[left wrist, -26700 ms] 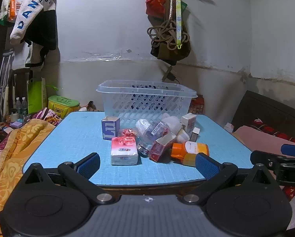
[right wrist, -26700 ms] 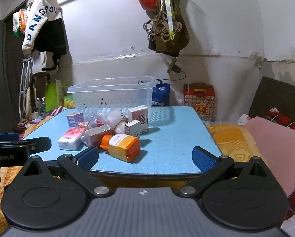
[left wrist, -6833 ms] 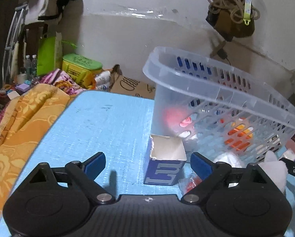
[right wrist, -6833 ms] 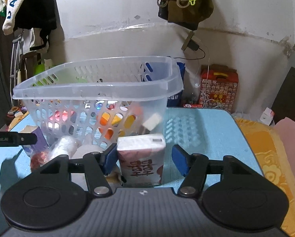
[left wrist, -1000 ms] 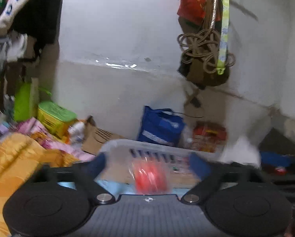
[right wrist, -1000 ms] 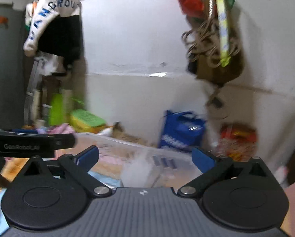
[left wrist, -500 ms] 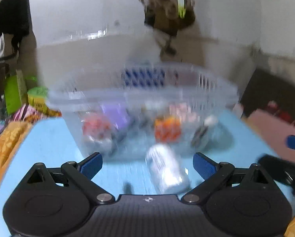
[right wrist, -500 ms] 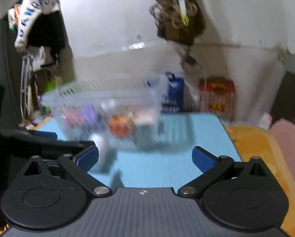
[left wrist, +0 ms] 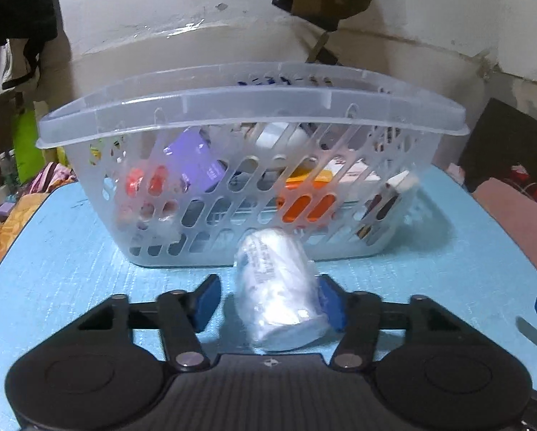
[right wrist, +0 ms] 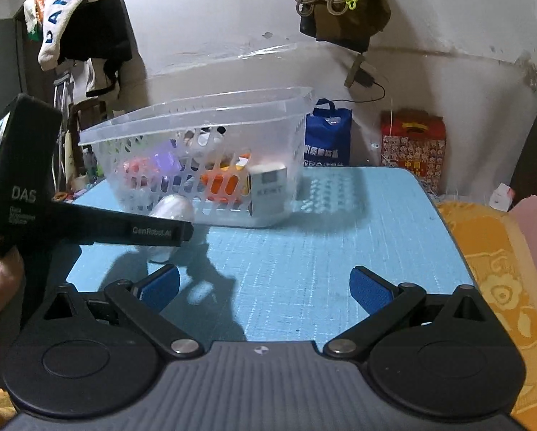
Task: Organize objects
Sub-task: 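Lower the left tool to the white cylindrical roll and grasp it, then carry the white roll into the basket and open the left tool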
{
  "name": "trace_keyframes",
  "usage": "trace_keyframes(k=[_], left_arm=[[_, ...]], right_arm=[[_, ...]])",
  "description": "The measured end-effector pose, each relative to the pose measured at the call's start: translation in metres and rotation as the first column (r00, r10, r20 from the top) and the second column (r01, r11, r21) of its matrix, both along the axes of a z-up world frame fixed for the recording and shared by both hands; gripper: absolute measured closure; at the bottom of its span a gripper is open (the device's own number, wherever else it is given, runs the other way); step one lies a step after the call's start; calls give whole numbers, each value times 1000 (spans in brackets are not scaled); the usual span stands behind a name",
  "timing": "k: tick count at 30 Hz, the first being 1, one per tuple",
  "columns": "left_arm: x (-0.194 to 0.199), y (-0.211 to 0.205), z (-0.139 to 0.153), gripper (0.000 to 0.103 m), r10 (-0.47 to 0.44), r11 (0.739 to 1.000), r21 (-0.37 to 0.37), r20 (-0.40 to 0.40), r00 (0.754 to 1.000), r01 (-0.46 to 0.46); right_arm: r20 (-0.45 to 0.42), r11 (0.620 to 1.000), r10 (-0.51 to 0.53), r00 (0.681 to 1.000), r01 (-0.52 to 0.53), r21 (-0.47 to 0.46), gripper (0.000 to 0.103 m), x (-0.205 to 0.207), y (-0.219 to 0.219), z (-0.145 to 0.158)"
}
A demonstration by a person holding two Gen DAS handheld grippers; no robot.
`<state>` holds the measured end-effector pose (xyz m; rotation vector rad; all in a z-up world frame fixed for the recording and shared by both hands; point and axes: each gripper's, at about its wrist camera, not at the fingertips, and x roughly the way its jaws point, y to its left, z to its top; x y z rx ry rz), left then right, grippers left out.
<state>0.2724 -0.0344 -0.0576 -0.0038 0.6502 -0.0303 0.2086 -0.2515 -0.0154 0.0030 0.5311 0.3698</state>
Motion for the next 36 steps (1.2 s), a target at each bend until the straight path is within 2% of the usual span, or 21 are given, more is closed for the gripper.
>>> trace_keyframes(k=[3, 6, 11, 15, 20, 24, 29, 34, 36], left_arm=[[-14, -1, 3, 52, -6, 999, 51, 45, 999, 4], [-30, 4, 7, 52, -32, 998, 63, 73, 997, 28], [-51, 23, 22, 52, -36, 999, 42, 117, 993, 31], [-70, 38, 37, 52, -34, 999, 26, 163, 986, 30], [-72, 53, 40, 52, -28, 1000, 18, 193, 981, 25], [-76, 69, 45, 52, -11, 1000, -25, 200, 980, 17], [-82, 88, 61, 52, 12, 995, -101, 235, 972, 12], [-78, 107, 104, 52, 27, 978, -205, 308, 951, 39], [-70, 109, 126, 52, 48, 977, -213, 338, 940, 27]], right_arm=[[6, 998, 12, 1000, -12, 63, 0, 0, -1, 5], [37, 998, 21, 999, -23, 60, 0, -3, 4, 11], [45, 997, 34, 998, -37, 63, 0, -5, 16, 17], [68, 999, 44, 997, -45, 23, 0, -9, 28, 19], [75, 999, 51, 996, -51, 4, 0, -10, 35, 21], [83, 998, 51, 995, -53, 19, 0, -11, 36, 27], [106, 996, 59, 993, -66, 68, 0, -9, 39, 50], [119, 979, 39, 992, -62, 193, 0, 8, 29, 86], [130, 981, 19, 991, -44, 191, 0, 19, 30, 101]])
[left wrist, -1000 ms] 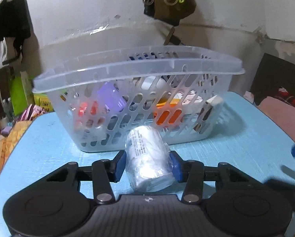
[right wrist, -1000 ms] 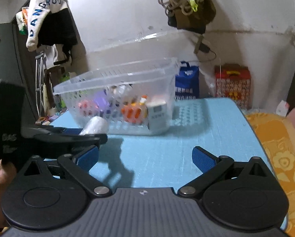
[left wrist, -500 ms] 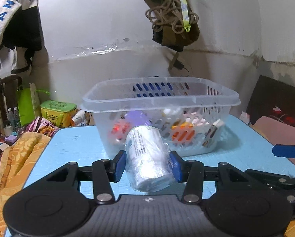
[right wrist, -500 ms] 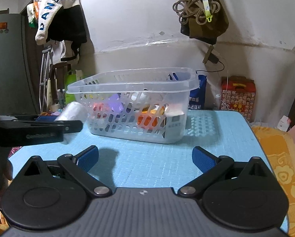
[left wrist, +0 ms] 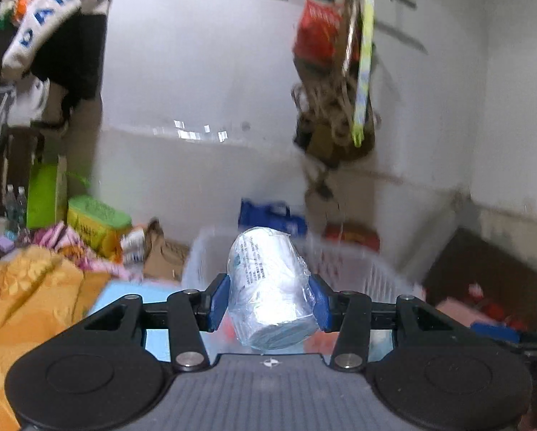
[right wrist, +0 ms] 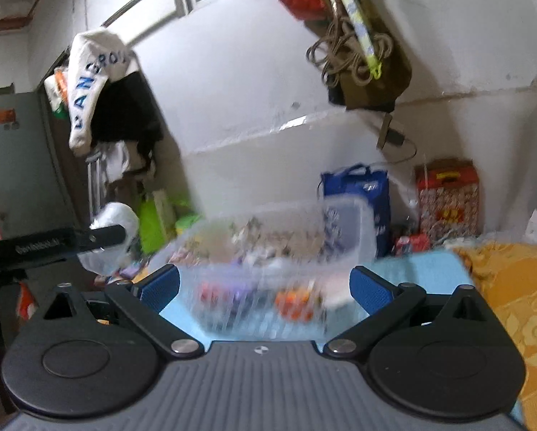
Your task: Organize objects
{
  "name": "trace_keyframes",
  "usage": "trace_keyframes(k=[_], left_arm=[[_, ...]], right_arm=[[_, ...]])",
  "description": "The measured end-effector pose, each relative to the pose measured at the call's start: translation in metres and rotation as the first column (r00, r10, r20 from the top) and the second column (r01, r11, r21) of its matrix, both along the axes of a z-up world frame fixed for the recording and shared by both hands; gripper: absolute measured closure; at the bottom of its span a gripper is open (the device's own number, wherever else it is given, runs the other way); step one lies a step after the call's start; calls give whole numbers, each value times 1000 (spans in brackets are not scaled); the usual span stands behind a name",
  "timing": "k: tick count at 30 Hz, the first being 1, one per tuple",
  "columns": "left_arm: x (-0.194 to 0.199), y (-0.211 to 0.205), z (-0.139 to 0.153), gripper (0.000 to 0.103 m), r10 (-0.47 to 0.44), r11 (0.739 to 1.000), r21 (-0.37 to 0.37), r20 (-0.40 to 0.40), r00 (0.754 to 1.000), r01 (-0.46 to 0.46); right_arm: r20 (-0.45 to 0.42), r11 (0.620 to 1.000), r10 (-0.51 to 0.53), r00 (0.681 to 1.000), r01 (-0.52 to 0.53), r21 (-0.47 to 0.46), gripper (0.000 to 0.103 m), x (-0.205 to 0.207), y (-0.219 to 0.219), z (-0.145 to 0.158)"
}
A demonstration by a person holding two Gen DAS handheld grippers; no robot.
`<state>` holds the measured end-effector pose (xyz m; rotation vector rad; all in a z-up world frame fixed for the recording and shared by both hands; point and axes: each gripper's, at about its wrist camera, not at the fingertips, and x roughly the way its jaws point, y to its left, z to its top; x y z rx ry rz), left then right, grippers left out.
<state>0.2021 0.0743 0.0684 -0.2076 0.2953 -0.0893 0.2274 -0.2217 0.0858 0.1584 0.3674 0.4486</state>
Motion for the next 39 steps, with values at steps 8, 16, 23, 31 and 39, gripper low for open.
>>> trace_keyframes(k=[8, 16, 23, 31, 39], left_arm=[[75, -28, 39, 52, 30, 996, 79, -30, 999, -28], [136, -30, 14, 39, 52, 996, 79, -149, 988, -41], [108, -16, 3, 4, 49, 998, 48, -125, 991, -43], [54, -22, 4, 3, -2, 998, 62, -140, 990, 10], [14, -33, 15, 3, 8, 994, 105, -110, 994, 3]], right_arm=[[-12, 994, -69, 998, 68, -85, 0, 71, 15, 24], [-68, 995, -59, 996, 53, -80, 0, 98, 8, 2], [-110, 999, -16, 994, 13, -33, 0, 88, 6, -9], [-77, 973, -105, 991, 87, -216, 0, 37, 19, 4], [37, 952, -117, 992, 123, -281, 0, -4, 24, 0]])
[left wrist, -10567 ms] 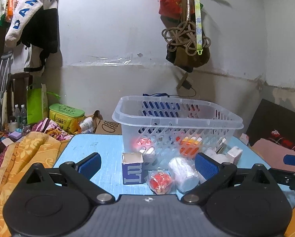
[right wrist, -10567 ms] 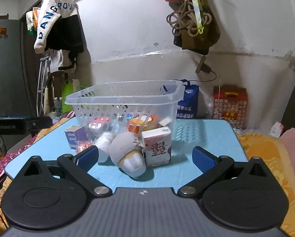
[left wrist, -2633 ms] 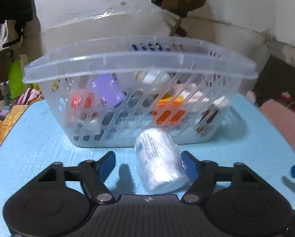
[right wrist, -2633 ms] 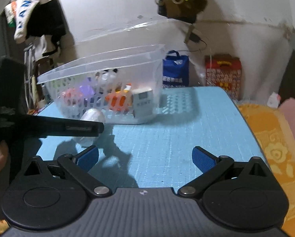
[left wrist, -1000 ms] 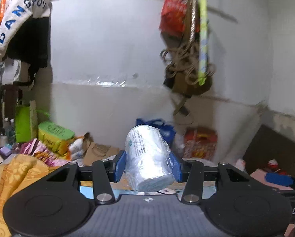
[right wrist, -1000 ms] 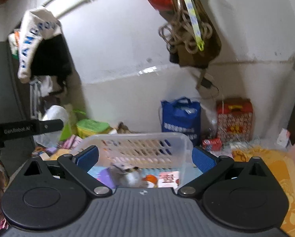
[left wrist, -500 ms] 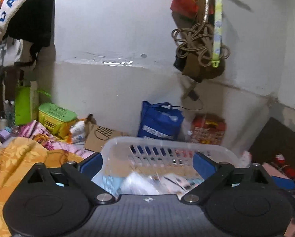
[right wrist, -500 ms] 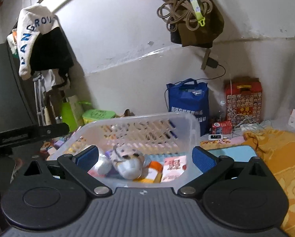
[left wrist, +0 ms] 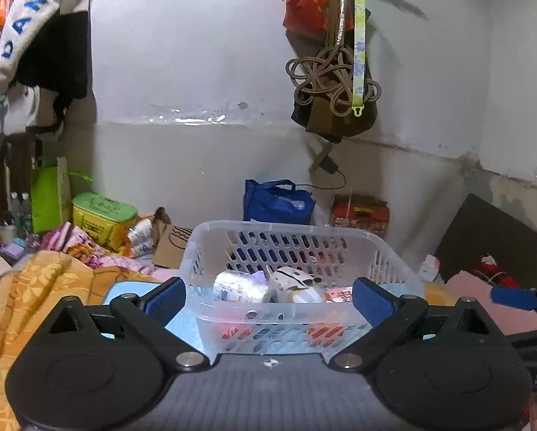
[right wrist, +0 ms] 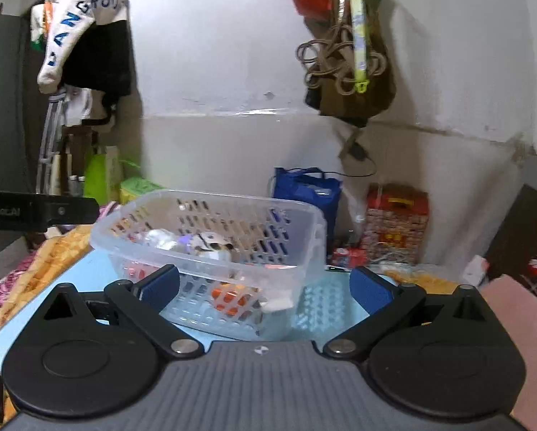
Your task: Organize objects
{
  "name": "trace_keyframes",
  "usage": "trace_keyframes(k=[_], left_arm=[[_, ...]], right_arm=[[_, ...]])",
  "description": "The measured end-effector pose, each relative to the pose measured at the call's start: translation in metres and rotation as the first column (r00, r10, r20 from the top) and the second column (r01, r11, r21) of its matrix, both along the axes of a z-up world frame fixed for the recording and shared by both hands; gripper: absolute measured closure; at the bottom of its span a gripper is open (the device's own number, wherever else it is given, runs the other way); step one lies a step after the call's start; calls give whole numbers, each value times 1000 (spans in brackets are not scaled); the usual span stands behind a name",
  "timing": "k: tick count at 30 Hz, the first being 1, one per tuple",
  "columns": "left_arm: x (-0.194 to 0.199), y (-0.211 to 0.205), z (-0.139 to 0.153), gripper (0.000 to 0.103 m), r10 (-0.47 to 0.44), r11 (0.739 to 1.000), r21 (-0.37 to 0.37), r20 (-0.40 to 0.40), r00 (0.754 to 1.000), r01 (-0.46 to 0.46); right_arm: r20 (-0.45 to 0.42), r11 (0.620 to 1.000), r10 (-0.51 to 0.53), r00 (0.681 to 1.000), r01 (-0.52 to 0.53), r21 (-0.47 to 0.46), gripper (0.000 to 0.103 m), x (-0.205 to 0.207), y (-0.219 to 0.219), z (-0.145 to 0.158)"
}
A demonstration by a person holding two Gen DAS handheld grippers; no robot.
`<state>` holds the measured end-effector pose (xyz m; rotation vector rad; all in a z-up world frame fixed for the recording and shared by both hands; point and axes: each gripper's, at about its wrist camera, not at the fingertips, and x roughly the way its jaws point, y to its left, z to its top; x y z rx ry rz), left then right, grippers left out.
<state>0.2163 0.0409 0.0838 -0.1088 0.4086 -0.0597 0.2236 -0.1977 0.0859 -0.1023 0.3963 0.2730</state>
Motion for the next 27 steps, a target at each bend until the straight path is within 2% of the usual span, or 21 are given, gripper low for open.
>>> trace_keyframes(k=[5, 9, 13, 27], left_arm=[[1, -12, -7, 3, -34, 999, 30, -17, 999, 35], [6, -18, -16, 3, -22, 997, 76, -33, 999, 25], [8, -18, -22, 3, -31, 998, 60, -55, 998, 34], [8, -15, -27, 3, -13, 998, 62, -59, 998, 17]], right_arm=[[-32, 997, 26, 999, -23, 77, 0, 6, -8, -5], [-47, 999, -2, 999, 4, 40, 0, 8, -8, -16], [-54, 1000, -9, 998, 10, 25, 0, 6, -8, -23], [-37, 999, 0, 999, 2, 51, 0, -2, -7, -13]])
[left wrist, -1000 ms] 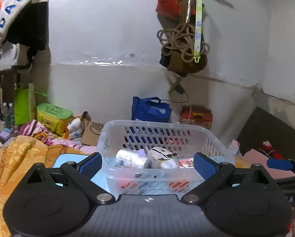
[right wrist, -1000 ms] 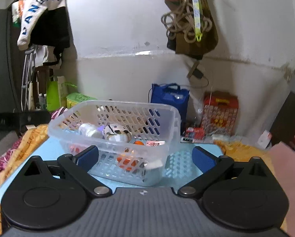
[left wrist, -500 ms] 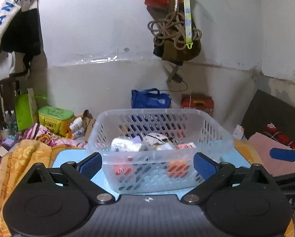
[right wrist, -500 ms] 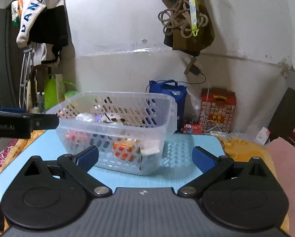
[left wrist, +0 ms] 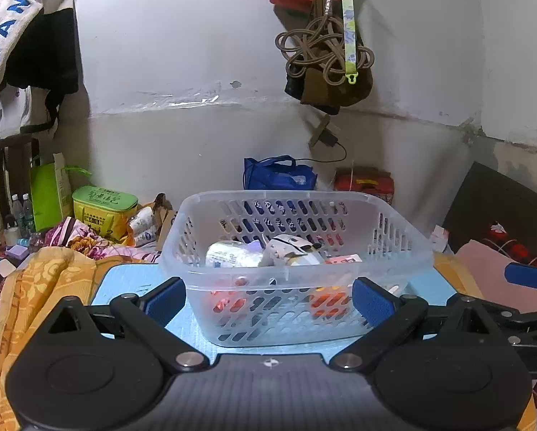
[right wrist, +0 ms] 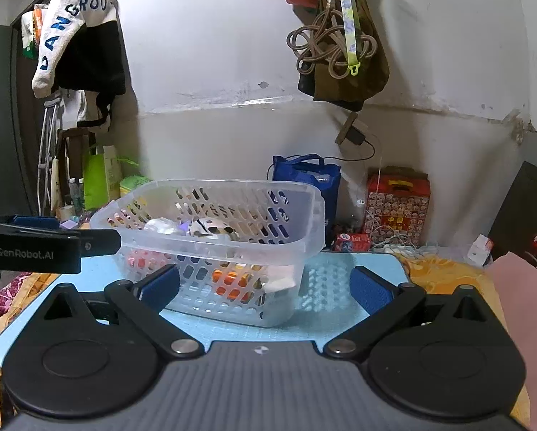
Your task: Organize objects
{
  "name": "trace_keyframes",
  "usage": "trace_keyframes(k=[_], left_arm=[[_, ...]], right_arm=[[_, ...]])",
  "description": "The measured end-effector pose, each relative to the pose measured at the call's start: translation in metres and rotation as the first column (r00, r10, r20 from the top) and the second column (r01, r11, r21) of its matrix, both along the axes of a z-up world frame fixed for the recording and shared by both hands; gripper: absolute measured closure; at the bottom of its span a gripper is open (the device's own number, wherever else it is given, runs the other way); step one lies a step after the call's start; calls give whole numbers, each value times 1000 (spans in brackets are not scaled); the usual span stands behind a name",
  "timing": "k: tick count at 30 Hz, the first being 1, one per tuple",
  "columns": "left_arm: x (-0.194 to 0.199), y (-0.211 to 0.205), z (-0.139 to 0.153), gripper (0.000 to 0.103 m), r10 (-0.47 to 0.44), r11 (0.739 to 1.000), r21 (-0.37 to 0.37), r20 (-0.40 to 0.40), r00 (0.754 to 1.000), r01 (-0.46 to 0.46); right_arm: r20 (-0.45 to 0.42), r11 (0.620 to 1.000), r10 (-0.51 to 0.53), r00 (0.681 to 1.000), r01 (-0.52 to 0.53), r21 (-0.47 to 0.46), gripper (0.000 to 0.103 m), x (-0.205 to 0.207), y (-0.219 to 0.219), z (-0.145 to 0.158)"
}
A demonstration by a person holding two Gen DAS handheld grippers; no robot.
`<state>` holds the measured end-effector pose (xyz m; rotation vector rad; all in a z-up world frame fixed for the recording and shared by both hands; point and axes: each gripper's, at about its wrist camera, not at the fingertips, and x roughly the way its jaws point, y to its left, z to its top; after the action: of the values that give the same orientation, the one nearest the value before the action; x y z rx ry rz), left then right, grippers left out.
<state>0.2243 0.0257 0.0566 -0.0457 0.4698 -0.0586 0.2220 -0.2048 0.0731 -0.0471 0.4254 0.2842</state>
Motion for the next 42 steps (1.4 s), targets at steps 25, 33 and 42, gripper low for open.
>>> trace_keyframes(k=[25, 33, 42], left_arm=[[3, -1, -3, 3, -28, 1000, -12, -21, 999, 28], [3, 0, -3, 3, -28, 1000, -11, -24, 999, 28], [2, -2, -3, 3, -30, 1000, -10, -24, 999, 29]], right_arm=[[-11, 999, -10, 1000, 10, 30, 0, 3, -9, 5], [-13, 1000, -11, 1000, 11, 29, 0, 4, -11, 5], [-13, 1000, -14, 1000, 14, 26, 0, 5, -11, 4]])
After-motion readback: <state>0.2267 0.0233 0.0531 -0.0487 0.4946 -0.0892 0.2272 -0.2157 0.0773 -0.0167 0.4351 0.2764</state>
